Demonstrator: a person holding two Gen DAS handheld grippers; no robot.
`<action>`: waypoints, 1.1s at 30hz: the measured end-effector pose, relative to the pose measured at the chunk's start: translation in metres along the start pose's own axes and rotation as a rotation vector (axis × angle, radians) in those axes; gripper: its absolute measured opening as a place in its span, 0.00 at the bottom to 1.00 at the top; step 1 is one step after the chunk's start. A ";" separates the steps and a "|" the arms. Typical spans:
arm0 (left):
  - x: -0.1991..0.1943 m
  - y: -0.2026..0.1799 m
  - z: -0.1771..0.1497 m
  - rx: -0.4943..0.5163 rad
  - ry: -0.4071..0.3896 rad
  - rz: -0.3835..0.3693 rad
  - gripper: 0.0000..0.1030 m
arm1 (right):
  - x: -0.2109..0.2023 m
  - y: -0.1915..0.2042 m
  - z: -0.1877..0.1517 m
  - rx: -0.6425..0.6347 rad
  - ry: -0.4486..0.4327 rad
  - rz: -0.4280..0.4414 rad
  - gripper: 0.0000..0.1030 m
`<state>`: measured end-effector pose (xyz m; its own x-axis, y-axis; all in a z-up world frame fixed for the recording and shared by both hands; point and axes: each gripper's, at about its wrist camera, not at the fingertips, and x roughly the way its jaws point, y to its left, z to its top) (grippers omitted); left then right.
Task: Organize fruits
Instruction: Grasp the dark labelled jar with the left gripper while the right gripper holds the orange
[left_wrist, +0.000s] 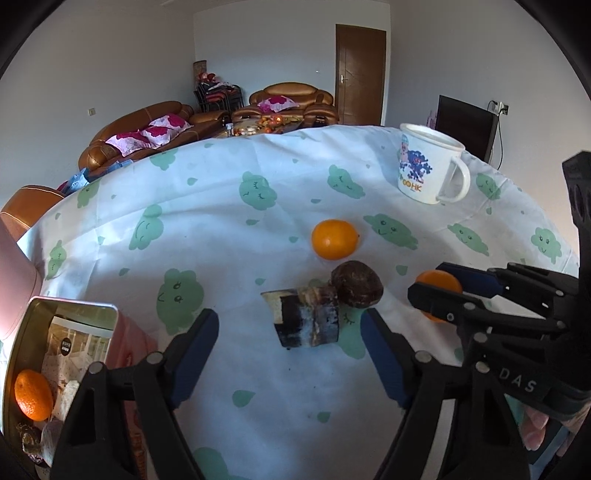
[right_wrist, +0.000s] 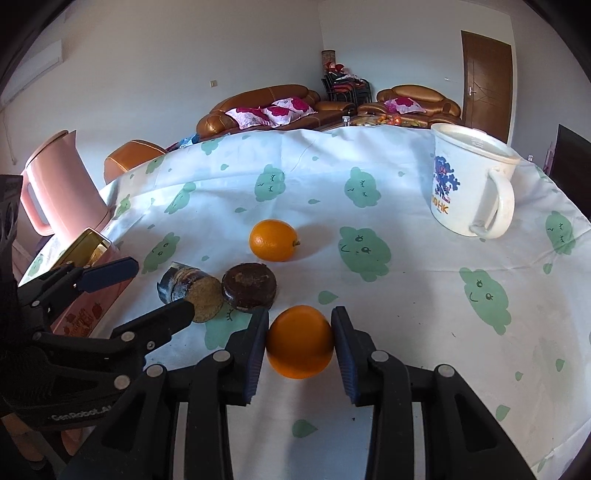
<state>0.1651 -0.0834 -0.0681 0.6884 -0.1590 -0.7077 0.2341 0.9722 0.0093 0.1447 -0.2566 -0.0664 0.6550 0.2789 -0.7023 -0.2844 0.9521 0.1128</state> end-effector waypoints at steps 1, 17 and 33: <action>0.003 -0.001 0.001 0.003 0.009 -0.007 0.69 | 0.000 0.000 0.000 0.001 0.000 0.000 0.36; 0.006 0.004 -0.005 -0.031 0.020 -0.069 0.40 | -0.010 0.010 -0.002 -0.055 -0.045 0.034 0.36; -0.020 0.000 -0.010 -0.004 -0.094 -0.043 0.40 | -0.026 0.016 -0.003 -0.092 -0.124 0.079 0.36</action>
<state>0.1445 -0.0785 -0.0615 0.7394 -0.2163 -0.6376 0.2628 0.9646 -0.0225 0.1208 -0.2488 -0.0489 0.7076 0.3715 -0.6010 -0.3976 0.9125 0.0960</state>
